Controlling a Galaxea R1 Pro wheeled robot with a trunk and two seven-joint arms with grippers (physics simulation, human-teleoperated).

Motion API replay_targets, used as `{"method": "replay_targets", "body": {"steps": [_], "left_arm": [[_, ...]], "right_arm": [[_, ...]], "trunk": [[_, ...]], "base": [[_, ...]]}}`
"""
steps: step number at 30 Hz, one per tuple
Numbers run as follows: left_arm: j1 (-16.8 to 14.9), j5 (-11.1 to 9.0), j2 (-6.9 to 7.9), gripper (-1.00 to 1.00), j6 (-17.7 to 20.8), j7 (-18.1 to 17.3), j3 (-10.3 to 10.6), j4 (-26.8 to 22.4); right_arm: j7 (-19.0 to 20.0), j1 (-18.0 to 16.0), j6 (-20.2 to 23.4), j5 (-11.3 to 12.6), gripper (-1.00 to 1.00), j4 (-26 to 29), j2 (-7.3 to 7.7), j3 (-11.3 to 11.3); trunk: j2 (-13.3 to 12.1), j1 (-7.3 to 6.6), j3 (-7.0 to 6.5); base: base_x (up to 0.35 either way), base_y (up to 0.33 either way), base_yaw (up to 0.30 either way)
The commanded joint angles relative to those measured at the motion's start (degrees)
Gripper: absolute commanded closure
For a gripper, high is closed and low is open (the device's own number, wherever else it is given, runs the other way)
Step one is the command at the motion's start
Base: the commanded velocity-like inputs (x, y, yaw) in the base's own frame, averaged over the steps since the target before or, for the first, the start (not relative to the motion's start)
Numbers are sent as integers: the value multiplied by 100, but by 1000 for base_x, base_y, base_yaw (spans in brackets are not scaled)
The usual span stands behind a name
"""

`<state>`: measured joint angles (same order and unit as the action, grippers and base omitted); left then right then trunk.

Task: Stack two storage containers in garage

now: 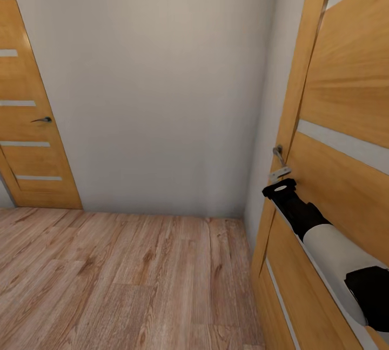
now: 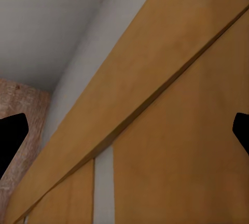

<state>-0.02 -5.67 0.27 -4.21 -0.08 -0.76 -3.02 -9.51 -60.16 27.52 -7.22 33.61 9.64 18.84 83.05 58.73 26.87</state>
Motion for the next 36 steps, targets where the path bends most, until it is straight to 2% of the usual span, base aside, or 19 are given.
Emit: {"method": "replay_targets", "body": {"steps": [1, 3, 5, 6, 8, 11, 13, 15, 19, 21, 22, 26, 29, 30, 31, 32, 35, 36], "left_arm": [[2, -57, -1, -100, -9, -1, -3, -6], [2, -57, -1, -100, -9, -1, -3, -6], [2, -57, -1, -100, -9, -1, -3, -6], [2, -57, -1, -100, -9, -1, -3, -6], [2, -57, -1, -100, -9, -1, -3, -6], [2, -57, -1, -100, -9, -1, -2, -6], [2, -57, -1, -100, -9, -1, 2, -6], [2, -57, -1, -100, -9, -1, 0, -6], [2, -57, -1, -100, -9, -1, -1, -6], [0, -57, -1, -100, -9, -1, -1, -6], [0, -57, -1, -100, -9, -1, -2, -6], [1, -57, -1, -100, -9, -1, -3, -6], [2, -57, -1, -100, -9, -1, -3, -6], [2, -57, -1, -100, -9, -1, -3, -6], [2, -57, -1, -100, -9, -1, -5, -6], [2, -57, -1, -100, -9, -1, -4, -6], [2, -57, -1, -100, -9, -1, -9, -6], [2, -57, -1, -100, -9, -1, -10, -6]], "right_arm": [[-36, -4, 71, -133, -100, 4, 196, 25], [-35, -4, 75, -136, -100, 4, 102, 28], [-37, -4, 77, -137, -100, 5, -98, 30], [-40, -4, 77, -142, -100, 5, -336, 28], [-44, -4, 78, -151, -100, 5, -660, 24], [-67, -4, 65, -129, -100, -4, -1046, 22], [-69, -4, 37, -109, -100, -69, -1196, 21], [-69, -4, 21, -101, -100, -174, -1282, 22], [-56, -4, -137, -85, -100, -765, -1511, 16], [-23, 1, -315, -38, -100, -1298, -1567, 15], [-11, 18, -446, 72, -100, -1683, -1581, 15], [44, 232, -1126, 760, -100, -3081, -1599, 14], [78, 494, -1411, 964, -100, -3372, -1576, 20], [92, 674, -1474, 1004, -100, -3435, -1564, 21], [133, 1060, -1536, 1037, -100, -3489, -1540, 22], [150, 1216, -1551, 1036, -100, -3500, -1534, 22], [234, 2194, -1648, 1069, -100, -3534, -1485, 29], [242, 2341, -1685, 1075, -100, -3536, -1470, 30]], "trunk": [[3, 0, 6], [3, 0, 6], [3, 0, 6], [3, 0, 6], [3, 0, 6], [3, 0, 6], [3, 0, 6], [3, 0, 6], [3, 0, 6], [3, 0, 6], [3, 0, 6], [3, 0, 6], [3, 0, 6], [3, 0, 6], [3, 0, 6], [3, 0, 6], [3, 0, 6], [3, 0, 6]], "base": [[0, 0, 0], [0, 0, 0], [0, 0, 0], [0, 0, 0], [0, 0, 0], [0, 0, 0], [0, 0, 0], [0, 0, 0], [0, 0, 0], [0, 0, 0], [0, 0, 0], [0, 0, 0], [0, 0, 0], [0, 0, 0], [0, 0, 0], [0, 0, 0], [0, 0, 0], [0, 0, 0]]}}
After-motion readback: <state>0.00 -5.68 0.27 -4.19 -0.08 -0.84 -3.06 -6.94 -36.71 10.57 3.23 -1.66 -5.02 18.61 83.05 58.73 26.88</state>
